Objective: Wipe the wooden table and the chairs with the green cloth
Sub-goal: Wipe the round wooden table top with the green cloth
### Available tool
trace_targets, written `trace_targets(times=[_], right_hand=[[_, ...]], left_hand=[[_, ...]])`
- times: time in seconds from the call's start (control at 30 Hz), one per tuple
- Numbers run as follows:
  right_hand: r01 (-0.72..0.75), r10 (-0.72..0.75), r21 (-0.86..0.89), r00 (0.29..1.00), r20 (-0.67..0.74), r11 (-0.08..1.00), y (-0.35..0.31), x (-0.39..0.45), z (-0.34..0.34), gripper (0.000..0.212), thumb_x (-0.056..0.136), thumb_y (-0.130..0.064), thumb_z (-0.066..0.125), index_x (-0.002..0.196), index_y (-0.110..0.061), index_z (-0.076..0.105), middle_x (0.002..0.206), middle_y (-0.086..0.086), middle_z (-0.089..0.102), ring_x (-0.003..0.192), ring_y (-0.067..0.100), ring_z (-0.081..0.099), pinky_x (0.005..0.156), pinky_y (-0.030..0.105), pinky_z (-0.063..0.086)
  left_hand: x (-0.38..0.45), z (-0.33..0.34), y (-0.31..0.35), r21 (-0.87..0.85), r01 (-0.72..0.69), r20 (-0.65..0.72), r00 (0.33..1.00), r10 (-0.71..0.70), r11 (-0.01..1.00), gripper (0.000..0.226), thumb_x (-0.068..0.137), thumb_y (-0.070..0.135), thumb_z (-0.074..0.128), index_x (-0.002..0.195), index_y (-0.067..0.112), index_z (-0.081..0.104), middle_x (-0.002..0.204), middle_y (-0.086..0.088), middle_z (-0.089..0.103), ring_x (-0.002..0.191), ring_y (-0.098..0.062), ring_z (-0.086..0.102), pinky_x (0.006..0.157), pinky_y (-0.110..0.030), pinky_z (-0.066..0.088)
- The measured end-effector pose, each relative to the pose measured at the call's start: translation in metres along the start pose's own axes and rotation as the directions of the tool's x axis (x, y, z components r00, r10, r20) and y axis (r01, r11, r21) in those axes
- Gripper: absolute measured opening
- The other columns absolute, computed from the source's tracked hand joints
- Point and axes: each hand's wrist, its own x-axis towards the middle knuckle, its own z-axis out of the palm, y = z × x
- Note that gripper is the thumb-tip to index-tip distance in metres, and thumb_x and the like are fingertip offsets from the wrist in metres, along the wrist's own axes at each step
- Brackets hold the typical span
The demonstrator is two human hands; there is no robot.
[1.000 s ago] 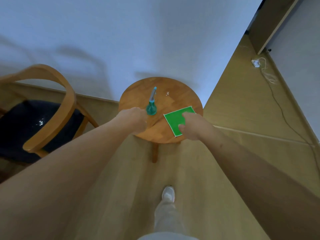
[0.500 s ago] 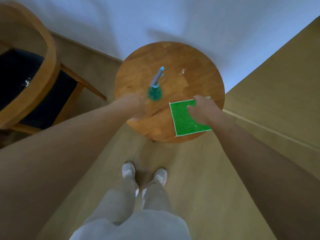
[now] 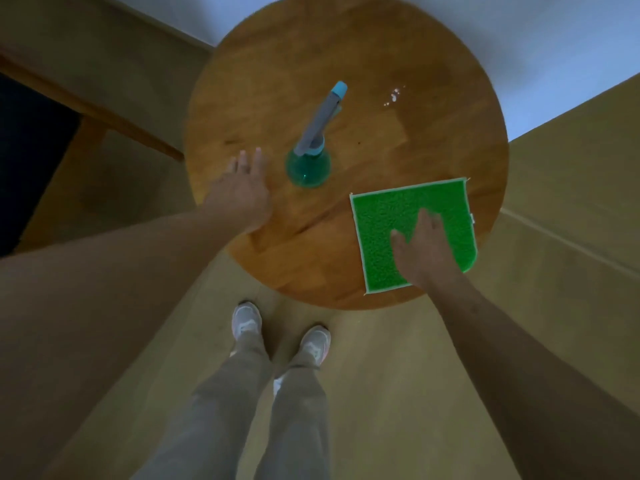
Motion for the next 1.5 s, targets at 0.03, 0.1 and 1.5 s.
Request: trace_targets(times=[0.03, 0.1, 1.5], right_hand=[[-0.017, 0.017, 0.010, 1.000, 0.014, 1.000, 0.003, 0.009, 0.005, 0.075, 0.102, -0.039, 0.042, 0.155, -0.006, -0.001, 0.162, 0.017, -0.007, 0.149, 0.036, 0.000, 0.120, 0.045, 0.009], [-0.036, 0.036, 0.028, 0.999, 0.012, 0.999, 0.004, 0.028, 0.006, 0.078, 0.102, -0.042, 0.041, 0.155, -0.009, -0.006, 0.162, 0.015, -0.014, 0.149, 0.038, -0.004, 0.119, 0.047, 0.007], [0.235, -0.339, -0.342, 0.895, -0.289, 0.910, -0.049, 0.062, 0.104, 0.073, 0.098, -0.057, 0.016, 0.156, -0.015, 0.004, 0.164, 0.010, -0.001, 0.149, 0.038, 0.000, 0.113, 0.066, 0.002]], left_hand=[[0.009, 0.008, 0.000, -0.027, -0.014, -0.028, 1.000, 0.013, 1.000, 0.063, 0.102, 0.024, 0.027, 0.154, 0.017, -0.008, 0.162, -0.009, -0.006, 0.149, -0.026, 0.000, 0.118, -0.046, 0.016], [0.024, 0.021, 0.001, -0.066, -0.029, -0.065, 0.998, 0.025, 0.997, 0.061, 0.103, 0.027, 0.025, 0.154, 0.016, -0.006, 0.162, -0.009, -0.008, 0.149, -0.026, -0.004, 0.119, -0.045, 0.011], [0.045, 0.090, 0.021, -0.084, 0.052, -0.517, 0.851, -0.088, 0.995, 0.069, 0.097, 0.046, 0.026, 0.154, 0.013, 0.006, 0.162, -0.010, 0.002, 0.149, -0.024, -0.003, 0.118, -0.048, -0.001]])
